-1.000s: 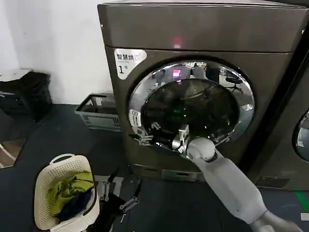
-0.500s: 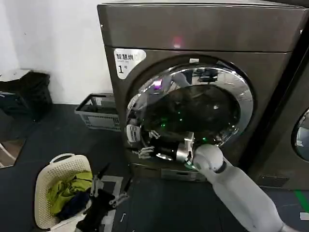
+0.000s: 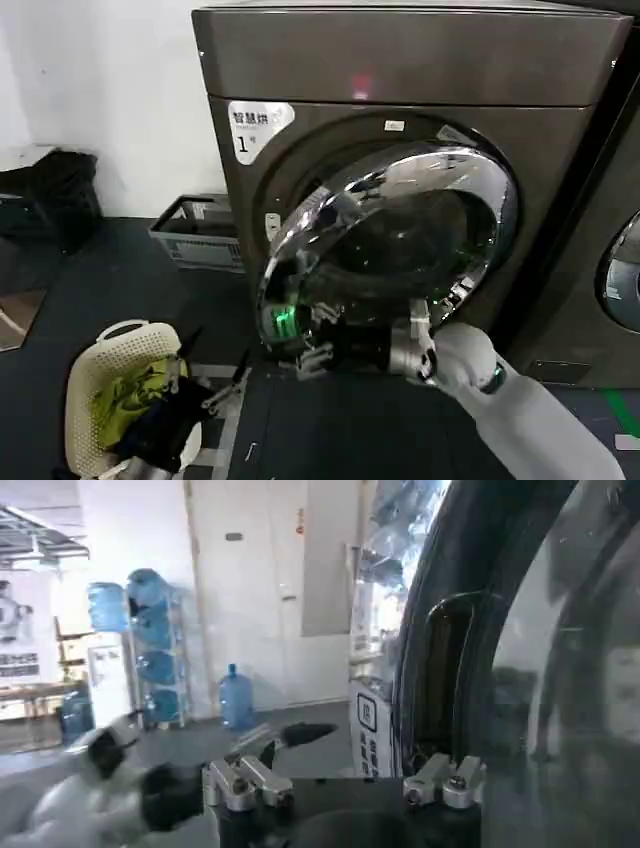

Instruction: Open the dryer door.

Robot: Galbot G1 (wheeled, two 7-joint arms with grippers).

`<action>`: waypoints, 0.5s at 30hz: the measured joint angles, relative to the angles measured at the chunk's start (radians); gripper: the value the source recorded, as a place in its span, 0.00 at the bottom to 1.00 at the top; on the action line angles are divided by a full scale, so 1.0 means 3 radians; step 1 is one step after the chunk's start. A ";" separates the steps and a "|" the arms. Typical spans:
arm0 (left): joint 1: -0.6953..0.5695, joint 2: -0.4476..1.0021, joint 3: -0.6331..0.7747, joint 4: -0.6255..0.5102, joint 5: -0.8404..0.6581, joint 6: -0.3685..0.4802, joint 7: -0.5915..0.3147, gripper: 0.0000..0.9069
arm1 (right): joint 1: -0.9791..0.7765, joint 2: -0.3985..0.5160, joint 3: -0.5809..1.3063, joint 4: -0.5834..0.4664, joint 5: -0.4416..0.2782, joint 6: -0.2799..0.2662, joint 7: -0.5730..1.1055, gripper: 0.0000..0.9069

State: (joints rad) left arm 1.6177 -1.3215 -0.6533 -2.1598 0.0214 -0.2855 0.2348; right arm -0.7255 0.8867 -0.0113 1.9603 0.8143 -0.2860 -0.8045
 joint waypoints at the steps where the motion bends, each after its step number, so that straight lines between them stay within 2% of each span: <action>1: -0.0010 0.0007 0.0000 0.0006 -0.0008 0.0002 0.0004 1.00 | -0.0041 -0.0030 0.0029 0.0029 -0.0006 -0.0011 -0.0052 1.00; 15: -0.0263 0.0160 -0.0004 0.0110 -0.0199 0.0103 0.0221 1.00 | -0.0443 -0.0321 0.0436 0.0275 -0.0010 -0.0020 -0.0500 1.00</action>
State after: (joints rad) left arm 1.5386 -1.2734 -0.6545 -2.1268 -0.0383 -0.2545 0.3012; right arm -0.8586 0.7904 0.1196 2.0428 0.8115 -0.2921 -0.9545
